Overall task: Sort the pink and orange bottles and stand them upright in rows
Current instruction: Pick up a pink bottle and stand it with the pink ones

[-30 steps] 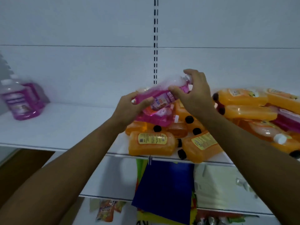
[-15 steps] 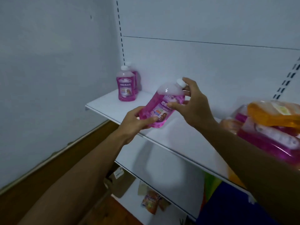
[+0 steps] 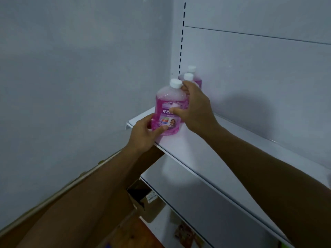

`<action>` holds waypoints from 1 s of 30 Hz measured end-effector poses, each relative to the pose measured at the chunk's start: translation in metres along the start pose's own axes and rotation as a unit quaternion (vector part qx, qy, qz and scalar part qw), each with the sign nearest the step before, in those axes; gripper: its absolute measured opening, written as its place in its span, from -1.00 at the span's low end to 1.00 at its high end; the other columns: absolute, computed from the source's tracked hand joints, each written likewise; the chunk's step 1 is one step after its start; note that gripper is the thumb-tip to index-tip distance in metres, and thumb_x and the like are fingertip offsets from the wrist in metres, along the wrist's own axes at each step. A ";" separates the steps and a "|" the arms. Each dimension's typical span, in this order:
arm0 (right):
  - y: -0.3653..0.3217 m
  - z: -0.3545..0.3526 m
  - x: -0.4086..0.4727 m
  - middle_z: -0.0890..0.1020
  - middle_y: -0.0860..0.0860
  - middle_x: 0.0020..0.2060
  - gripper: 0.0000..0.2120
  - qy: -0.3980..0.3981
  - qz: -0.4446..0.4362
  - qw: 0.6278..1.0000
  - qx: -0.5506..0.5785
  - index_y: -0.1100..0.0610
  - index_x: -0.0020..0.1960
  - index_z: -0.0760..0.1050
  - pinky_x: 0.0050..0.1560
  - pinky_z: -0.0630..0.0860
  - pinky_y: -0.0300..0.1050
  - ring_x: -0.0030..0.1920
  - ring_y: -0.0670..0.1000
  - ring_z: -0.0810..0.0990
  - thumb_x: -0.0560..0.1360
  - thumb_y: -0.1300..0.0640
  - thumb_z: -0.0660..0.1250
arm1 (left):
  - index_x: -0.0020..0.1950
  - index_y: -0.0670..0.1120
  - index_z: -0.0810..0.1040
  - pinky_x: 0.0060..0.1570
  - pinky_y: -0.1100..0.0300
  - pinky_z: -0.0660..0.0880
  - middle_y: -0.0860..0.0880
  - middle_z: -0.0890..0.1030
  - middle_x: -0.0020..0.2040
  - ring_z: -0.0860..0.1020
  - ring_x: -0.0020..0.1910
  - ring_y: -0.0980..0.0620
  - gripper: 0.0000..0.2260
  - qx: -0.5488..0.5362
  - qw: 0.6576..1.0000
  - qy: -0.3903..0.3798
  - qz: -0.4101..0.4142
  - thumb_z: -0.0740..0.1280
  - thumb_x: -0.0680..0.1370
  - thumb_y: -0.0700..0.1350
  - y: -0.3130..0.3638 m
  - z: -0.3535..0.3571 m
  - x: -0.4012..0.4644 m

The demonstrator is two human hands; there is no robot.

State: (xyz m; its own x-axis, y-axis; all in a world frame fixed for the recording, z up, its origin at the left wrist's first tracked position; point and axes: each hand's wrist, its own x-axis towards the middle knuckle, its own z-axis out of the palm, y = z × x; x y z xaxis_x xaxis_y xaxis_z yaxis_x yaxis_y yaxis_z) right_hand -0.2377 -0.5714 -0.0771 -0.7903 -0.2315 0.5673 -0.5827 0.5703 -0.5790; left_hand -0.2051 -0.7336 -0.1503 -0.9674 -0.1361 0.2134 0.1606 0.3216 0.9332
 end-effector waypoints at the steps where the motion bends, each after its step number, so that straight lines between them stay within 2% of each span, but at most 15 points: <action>1: 0.000 0.009 0.005 0.51 0.11 0.25 -0.32 -0.005 -0.007 1.000 -0.002 0.20 0.39 0.33 0.23 0.49 -0.07 0.23 0.07 0.50 0.37 0.10 0.54 | 0.28 -0.04 0.55 0.03 0.27 0.56 0.08 0.65 0.07 0.60 0.00 0.19 -0.61 0.007 1.000 0.007 0.000 0.46 0.47 -0.03 -0.004 -0.005 0.004; 5: -0.002 0.037 0.019 0.52 0.16 0.22 -0.41 -0.018 -0.038 0.999 -0.013 0.25 0.35 0.39 0.22 0.42 -0.15 0.21 0.09 0.50 0.41 0.12 0.51 | 0.30 -0.06 0.53 -0.05 0.38 0.55 0.09 0.62 0.02 0.58 -0.11 0.31 -0.60 0.041 0.998 0.040 0.008 0.45 0.48 -0.05 -0.019 -0.019 0.015; 10: 0.000 0.051 0.033 0.53 0.16 0.20 -0.48 -0.024 -0.038 0.999 -0.026 0.26 0.32 0.41 0.17 0.37 -0.23 0.19 0.09 0.51 0.43 0.14 0.48 | 0.36 -0.07 0.49 -0.06 0.41 0.49 0.11 0.58 0.06 0.55 -0.11 0.22 -0.57 0.067 0.996 0.056 0.002 0.42 0.50 -0.03 -0.024 -0.021 0.027; 13: 0.004 0.052 0.036 0.50 0.14 0.23 -0.47 -0.034 -0.022 0.999 -0.032 0.23 0.35 0.38 0.19 0.36 -0.24 0.22 0.08 0.48 0.46 0.13 0.46 | 0.35 -0.05 0.49 0.06 0.24 0.51 0.07 0.61 0.10 0.56 -0.04 0.11 -0.57 0.087 0.994 0.062 0.002 0.41 0.50 0.00 -0.026 -0.016 0.033; 15: 0.006 0.050 0.035 0.48 0.13 0.26 -0.46 -0.040 -0.013 0.999 -0.033 0.22 0.37 0.34 0.24 0.40 -0.15 0.25 0.08 0.47 0.47 0.13 0.44 | 0.35 -0.05 0.49 0.10 0.16 0.51 0.03 0.63 0.14 0.56 -0.01 0.09 -0.56 0.097 0.993 0.060 -0.004 0.42 0.50 0.01 -0.028 -0.014 0.037; 20: 0.008 0.037 0.023 0.44 0.12 0.31 -0.41 -0.068 -0.009 0.997 -0.047 0.19 0.42 0.27 0.25 0.42 -0.09 0.29 0.07 0.44 0.49 0.10 0.43 | 0.38 -0.06 0.41 0.05 0.20 0.47 0.08 0.58 0.16 0.53 0.03 0.12 -0.50 0.118 0.992 0.048 -0.013 0.42 0.49 0.05 -0.029 -0.009 0.035; 22: 0.009 0.027 0.013 0.45 0.11 0.29 -0.45 -0.070 -0.001 0.997 -0.044 0.18 0.41 0.29 0.24 0.46 -0.04 0.26 0.07 0.46 0.51 0.07 0.40 | 0.37 -0.04 0.39 0.08 0.18 0.45 0.11 0.53 0.16 0.51 0.11 0.09 -0.49 0.132 0.989 0.061 -0.010 0.42 0.49 0.08 -0.030 -0.007 0.026; 23: 0.009 0.021 0.007 0.46 0.11 0.26 -0.48 -0.074 0.003 0.996 -0.049 0.18 0.39 0.31 0.22 0.49 -0.03 0.23 0.06 0.48 0.51 0.06 0.39 | 0.37 -0.02 0.38 0.16 0.09 0.47 0.05 0.52 0.22 0.50 0.20 0.02 -0.49 0.148 0.986 0.072 -0.002 0.42 0.49 0.10 -0.032 -0.005 0.021; 25: 0.011 0.006 -0.006 0.50 0.10 0.22 -0.52 -0.078 0.013 0.993 -0.082 0.17 0.36 0.37 0.18 0.52 0.00 0.16 0.07 0.51 0.51 0.04 0.39 | 0.42 0.00 0.34 0.35 -0.11 0.37 -0.07 0.40 0.42 0.33 0.42 -0.11 -0.47 0.216 0.972 0.096 0.008 0.38 0.51 0.11 -0.031 0.002 0.005; 26: 0.011 -0.002 -0.014 0.51 0.09 0.20 -0.54 -0.081 0.015 0.991 -0.102 0.16 0.34 0.40 0.18 0.52 0.00 0.15 0.08 0.52 0.51 0.02 0.38 | 0.45 0.00 0.33 0.38 -0.13 0.30 -0.08 0.32 0.48 0.25 0.47 -0.13 -0.46 0.246 0.963 0.111 0.020 0.37 0.52 0.11 -0.028 0.006 -0.005; 28: 0.011 -0.021 -0.033 0.52 0.08 0.23 -0.54 -0.090 0.020 0.986 -0.141 0.14 0.35 0.40 0.21 0.46 -0.05 0.19 0.09 0.51 0.53 -0.03 0.35 | 0.46 -0.01 0.32 0.37 -0.09 0.27 -0.07 0.31 0.49 0.23 0.46 -0.12 -0.43 0.278 0.949 0.127 0.071 0.34 0.51 0.14 -0.017 0.019 -0.029; 30: 0.011 -0.045 -0.056 0.46 0.07 0.35 -0.48 -0.107 0.033 0.976 -0.188 0.10 0.42 0.35 0.29 0.36 -0.05 0.33 0.09 0.43 0.55 -0.12 0.28 | 0.45 -0.03 0.34 0.38 -0.08 0.26 -0.07 0.34 0.48 0.28 0.45 -0.12 -0.40 0.303 0.941 0.107 0.101 0.23 0.49 0.24 -0.002 0.041 -0.051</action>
State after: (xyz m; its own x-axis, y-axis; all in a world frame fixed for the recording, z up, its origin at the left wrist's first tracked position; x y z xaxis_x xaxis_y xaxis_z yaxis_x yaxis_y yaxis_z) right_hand -0.1914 -0.5162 -0.0888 -0.8684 -0.3211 0.3779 -0.4507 0.8290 -0.3312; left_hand -0.1638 -0.6892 -0.1745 -0.8573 -0.1798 0.4825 0.1327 0.8283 0.5444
